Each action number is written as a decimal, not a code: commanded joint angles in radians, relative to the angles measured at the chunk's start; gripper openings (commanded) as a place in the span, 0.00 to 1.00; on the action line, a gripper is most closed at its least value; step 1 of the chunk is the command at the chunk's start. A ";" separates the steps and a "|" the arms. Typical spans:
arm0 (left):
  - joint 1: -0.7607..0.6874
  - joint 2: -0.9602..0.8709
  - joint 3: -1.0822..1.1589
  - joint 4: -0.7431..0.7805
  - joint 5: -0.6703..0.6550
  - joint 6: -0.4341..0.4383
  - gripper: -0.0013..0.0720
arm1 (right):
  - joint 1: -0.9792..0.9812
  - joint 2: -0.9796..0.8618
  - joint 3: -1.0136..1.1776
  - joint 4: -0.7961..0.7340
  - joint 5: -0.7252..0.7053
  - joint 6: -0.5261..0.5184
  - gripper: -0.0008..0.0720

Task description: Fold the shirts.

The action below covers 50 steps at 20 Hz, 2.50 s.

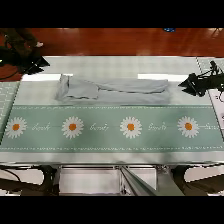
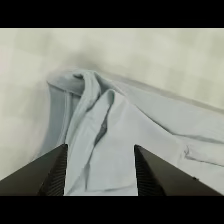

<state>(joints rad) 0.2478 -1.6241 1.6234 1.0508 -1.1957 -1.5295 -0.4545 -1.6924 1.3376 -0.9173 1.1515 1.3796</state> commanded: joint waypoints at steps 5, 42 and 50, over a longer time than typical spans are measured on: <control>-0.137 0.418 -0.495 0.049 0.297 0.010 0.71 | 0.049 -0.034 -0.090 0.058 -0.037 -0.020 0.58; -1.111 -0.497 0.211 -0.337 0.188 -0.088 0.05 | 0.215 0.961 -0.370 0.003 0.103 0.044 0.04; -0.740 -0.201 0.209 -0.090 0.006 -0.051 0.05 | 0.491 0.817 -0.310 0.051 -0.032 0.067 0.04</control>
<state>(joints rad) -0.6254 -1.9537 1.8458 0.8139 -1.0939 -1.5890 -0.0860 -0.7956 0.9901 -0.8791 1.1900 1.4273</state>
